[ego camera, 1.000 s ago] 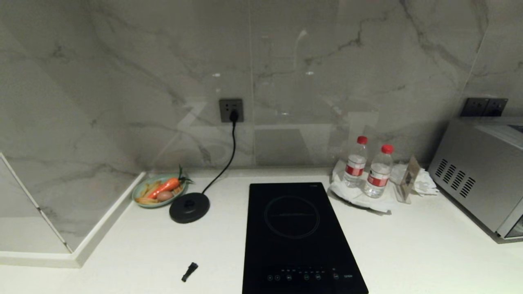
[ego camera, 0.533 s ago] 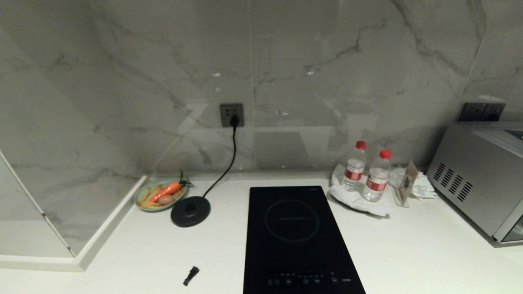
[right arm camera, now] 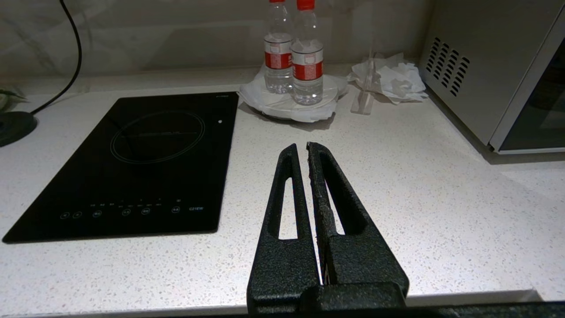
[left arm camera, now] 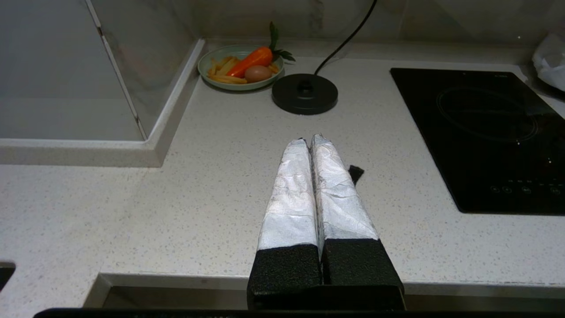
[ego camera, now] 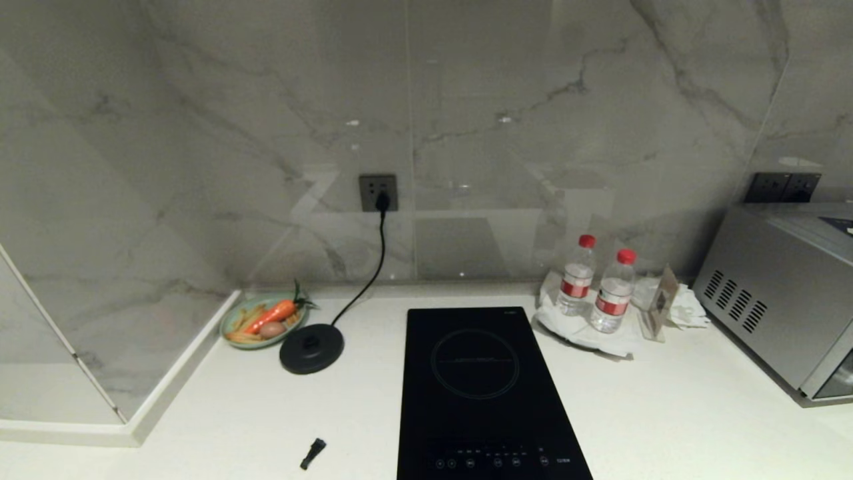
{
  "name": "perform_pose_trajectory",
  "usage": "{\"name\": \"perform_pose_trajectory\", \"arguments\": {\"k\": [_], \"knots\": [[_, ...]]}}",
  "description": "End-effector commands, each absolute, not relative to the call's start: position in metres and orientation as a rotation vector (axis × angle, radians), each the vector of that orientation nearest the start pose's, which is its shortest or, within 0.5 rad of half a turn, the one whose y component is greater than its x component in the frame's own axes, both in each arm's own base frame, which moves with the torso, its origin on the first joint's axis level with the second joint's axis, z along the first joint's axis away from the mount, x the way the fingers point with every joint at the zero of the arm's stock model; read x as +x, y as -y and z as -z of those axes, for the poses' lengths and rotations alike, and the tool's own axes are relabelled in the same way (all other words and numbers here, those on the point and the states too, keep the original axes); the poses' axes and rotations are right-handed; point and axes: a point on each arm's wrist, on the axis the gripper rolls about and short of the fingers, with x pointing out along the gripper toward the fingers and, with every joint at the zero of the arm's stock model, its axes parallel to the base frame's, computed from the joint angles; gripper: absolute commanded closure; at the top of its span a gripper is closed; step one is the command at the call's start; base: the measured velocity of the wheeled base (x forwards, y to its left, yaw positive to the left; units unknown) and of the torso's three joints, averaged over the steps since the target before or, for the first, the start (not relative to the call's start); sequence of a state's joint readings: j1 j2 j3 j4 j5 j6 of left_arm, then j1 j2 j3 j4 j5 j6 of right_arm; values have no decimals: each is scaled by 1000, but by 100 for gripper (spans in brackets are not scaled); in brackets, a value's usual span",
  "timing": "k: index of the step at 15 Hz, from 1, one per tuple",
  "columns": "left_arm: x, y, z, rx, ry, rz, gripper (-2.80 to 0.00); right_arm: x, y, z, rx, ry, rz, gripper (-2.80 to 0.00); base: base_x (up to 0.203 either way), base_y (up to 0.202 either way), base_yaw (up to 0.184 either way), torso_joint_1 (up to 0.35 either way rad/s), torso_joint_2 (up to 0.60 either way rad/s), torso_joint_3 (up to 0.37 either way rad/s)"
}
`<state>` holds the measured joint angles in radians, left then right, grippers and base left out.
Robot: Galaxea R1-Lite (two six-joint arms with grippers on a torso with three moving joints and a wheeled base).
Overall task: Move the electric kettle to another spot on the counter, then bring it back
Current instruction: Grab the kettle
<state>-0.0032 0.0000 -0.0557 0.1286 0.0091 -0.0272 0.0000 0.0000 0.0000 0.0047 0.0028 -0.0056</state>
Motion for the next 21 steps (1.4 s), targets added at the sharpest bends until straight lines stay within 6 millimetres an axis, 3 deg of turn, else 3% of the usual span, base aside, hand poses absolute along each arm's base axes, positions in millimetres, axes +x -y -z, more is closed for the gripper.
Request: {"name": "perform_pose_trajectory", "arguments": {"k": [1, 21], "knots": [[-28, 0, -78, -27, -72, -7, 0, -23, 0, -75, -6, -6, -3, 0, 0, 0, 0, 0, 0, 0], [-28, 0, -77, -27, -75, -7, 0, -23, 0, -75, -6, -6, -3, 0, 0, 0, 0, 0, 0, 0]]}}
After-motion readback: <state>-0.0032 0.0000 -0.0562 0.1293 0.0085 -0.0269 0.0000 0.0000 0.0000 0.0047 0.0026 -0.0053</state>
